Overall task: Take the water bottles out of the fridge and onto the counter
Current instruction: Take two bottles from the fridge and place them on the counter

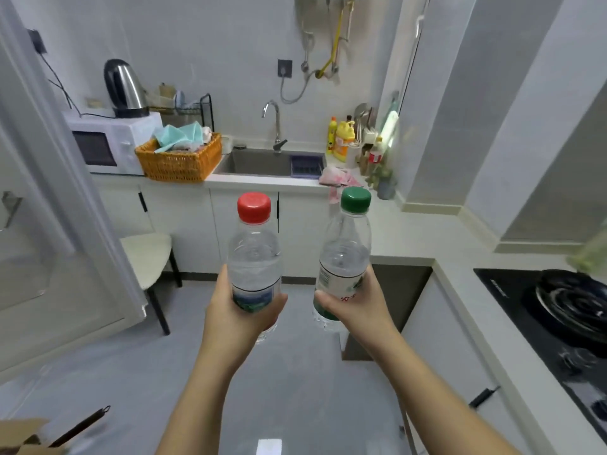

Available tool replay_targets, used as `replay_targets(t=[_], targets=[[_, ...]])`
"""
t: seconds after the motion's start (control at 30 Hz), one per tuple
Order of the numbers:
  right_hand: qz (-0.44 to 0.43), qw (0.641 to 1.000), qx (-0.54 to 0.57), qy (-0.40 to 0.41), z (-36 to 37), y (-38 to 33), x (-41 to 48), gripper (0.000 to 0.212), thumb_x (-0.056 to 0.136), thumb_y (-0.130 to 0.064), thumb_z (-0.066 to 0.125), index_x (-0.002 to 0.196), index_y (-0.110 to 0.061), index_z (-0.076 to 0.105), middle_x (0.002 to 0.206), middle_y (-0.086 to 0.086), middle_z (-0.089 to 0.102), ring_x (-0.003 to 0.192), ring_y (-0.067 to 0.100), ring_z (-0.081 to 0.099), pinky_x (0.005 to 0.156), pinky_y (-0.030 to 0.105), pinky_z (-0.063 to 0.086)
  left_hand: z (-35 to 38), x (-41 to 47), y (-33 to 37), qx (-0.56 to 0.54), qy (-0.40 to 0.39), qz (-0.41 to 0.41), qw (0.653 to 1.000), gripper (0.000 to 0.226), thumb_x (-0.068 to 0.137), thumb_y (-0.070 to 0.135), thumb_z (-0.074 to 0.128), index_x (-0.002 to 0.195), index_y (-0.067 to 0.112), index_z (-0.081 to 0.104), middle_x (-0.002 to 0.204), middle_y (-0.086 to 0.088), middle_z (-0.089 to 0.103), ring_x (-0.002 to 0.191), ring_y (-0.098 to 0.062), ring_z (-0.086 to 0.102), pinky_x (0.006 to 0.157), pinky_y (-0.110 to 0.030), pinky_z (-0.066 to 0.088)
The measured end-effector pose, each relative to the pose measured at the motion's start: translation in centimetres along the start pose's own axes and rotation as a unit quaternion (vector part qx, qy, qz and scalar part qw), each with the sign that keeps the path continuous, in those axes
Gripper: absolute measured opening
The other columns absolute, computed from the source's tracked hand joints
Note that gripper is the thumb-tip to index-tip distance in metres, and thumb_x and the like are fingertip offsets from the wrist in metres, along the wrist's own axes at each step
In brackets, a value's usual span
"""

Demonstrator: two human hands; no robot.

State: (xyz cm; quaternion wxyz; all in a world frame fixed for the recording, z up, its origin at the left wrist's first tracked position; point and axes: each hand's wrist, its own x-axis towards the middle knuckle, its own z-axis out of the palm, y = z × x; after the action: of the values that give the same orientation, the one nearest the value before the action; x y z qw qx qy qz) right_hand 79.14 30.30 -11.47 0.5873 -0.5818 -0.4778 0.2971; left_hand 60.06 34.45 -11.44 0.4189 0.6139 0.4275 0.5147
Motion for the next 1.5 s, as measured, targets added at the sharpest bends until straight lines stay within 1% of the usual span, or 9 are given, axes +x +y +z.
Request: replay_targets(t=[0.13, 0.3, 0.43, 0.7, 0.87, 1.07, 1.2, 1.33, 1.5], targets=[[0.006, 0.999, -0.021, 0.035, -1.4, 1.0, 5.3, 0.048, 0.067, -0.017, 0.077, 0.108, -0.024, 0.055, 0.091, 0.005, 0.068, 0.084, 0.027, 0.067, 0.071, 0.027, 0.057, 3.2, 5.9, -1.0, -0.019, -0.036, 0.005, 0.999, 0.055, 0.058, 0.029, 0.083, 0.091, 0.06, 0.051, 0.089, 0.032, 0.066, 0.081, 0.012, 0.062, 0.057, -0.003, 0.045], [0.02, 0.995, -0.034, 0.095, -3.6, 3.3, 9.5, 0.052, 0.067, -0.017, 0.079, 0.114, -0.014, 0.057, 0.099, 0.007, 0.071, 0.093, 0.026, 0.069, 0.081, 0.038, 0.058, 6.8, 11.0, -2.9, -0.032, -0.082, -0.004, 0.996, 0.053, 0.056, 0.033, 0.082, 0.094, 0.054, 0.052, 0.093, 0.026, 0.067, 0.084, 0.007, 0.064, 0.057, -0.004, 0.046], [0.039, 0.99, -0.035, 0.132, -6.0, 5.3, 11.5, 0.044, 0.071, -0.009, 0.078, 0.11, -0.014, 0.06, 0.099, 0.011, 0.071, 0.095, 0.032, 0.068, 0.085, 0.044, 0.056, 10.2, 13.3, -4.2, -0.036, -0.118, -0.017, 0.992, 0.052, 0.057, 0.03, 0.082, 0.094, 0.052, 0.053, 0.091, 0.022, 0.068, 0.08, 0.003, 0.065, 0.055, -0.007, 0.047], [0.068, 0.98, -0.049, 0.181, -12.9, 10.0, 17.0, 0.053, 0.069, -0.015, 0.081, 0.117, -0.01, 0.059, 0.106, 0.005, 0.072, 0.1, 0.017, 0.069, 0.093, 0.047, 0.055, 19.3, 17.0, -6.2, -0.043, -0.14, -0.031, 0.989, 0.05, 0.06, 0.025, 0.08, 0.093, 0.053, 0.055, 0.086, 0.02, 0.07, 0.07, 0.004, 0.065, 0.053, -0.006, 0.046], [0.063, 0.979, -0.056, 0.187, -19.1, 12.9, 22.0, 0.053, 0.07, -0.006, 0.084, 0.111, -0.024, 0.055, 0.104, -0.005, 0.069, 0.097, 0.006, 0.067, 0.089, 0.033, 0.056, 26.6, 19.9, -6.7, -0.025, -0.152, -0.029, 0.988, 0.053, 0.06, 0.026, 0.083, 0.094, 0.056, 0.055, 0.09, 0.026, 0.068, 0.08, 0.007, 0.064, 0.058, -0.004, 0.047], [0.084, 0.978, -0.074, 0.176, -26.6, 15.9, 27.7, 0.052, 0.069, -0.01, 0.083, 0.102, -0.035, 0.051, 0.098, -0.015, 0.066, 0.087, -0.008, 0.064, 0.073, 0.011, 0.049, 35.3, 22.2, -7.2, -0.014, -0.167, -0.056, 0.984, 0.055, 0.063, 0.024, 0.087, 0.103, 0.043, 0.054, 0.094, 0.03, 0.066, 0.086, 0.01, 0.063, 0.059, -0.005, 0.048], [0.1, 0.974, -0.079, 0.187, -30.2, 17.7, 30.3, 0.053, 0.069, -0.01, 0.083, 0.102, -0.035, 0.051, 0.099, -0.015, 0.065, 0.085, -0.011, 0.062, 0.069, 0.007, 0.046, 40.1, 23.5, -8.5, 0.007, -0.189, -0.062, 0.98, 0.056, 0.067, 0.013, 0.088, 0.101, 0.041, 0.054, 0.094, 0.029, 0.066, 0.088, 0.01, 0.062, 0.062, -0.005, 0.048], [0.135, 0.968, -0.083, 0.193, -33.4, 19.8, 32.4, 0.054, 0.066, -0.014, 0.085, 0.097, -0.038, 0.049, 0.093, -0.018, 0.064, 0.079, -0.016, 0.061, 0.059, 0.002, 0.045, 44.9, 25.6, -9.6, 0.032, -0.213, -0.074, 0.974, 0.055, 0.064, 0.02, 0.089, 0.099, 0.044, 0.054, 0.093, 0.021, 0.066, 0.087, 0.011, 0.06, 0.059, -0.008, 0.048], [0.173, 0.96, -0.101, 0.196, -36.7, 22.8, 35.2, 0.054, 0.059, -0.028, 0.085, 0.098, -0.043, 0.051, 0.088, -0.029, 0.067, 0.083, -0.016, 0.061, 0.057, 0.004, 0.046, 50.5, 29.0, -12.2, 0.034, -0.258, -0.078, 0.962, 0.053, 0.064, 0.019, 0.089, 0.093, 0.051, 0.057, 0.09, 0.031, 0.066, 0.082, 0.011, 0.062, 0.058, -0.006, 0.048]])
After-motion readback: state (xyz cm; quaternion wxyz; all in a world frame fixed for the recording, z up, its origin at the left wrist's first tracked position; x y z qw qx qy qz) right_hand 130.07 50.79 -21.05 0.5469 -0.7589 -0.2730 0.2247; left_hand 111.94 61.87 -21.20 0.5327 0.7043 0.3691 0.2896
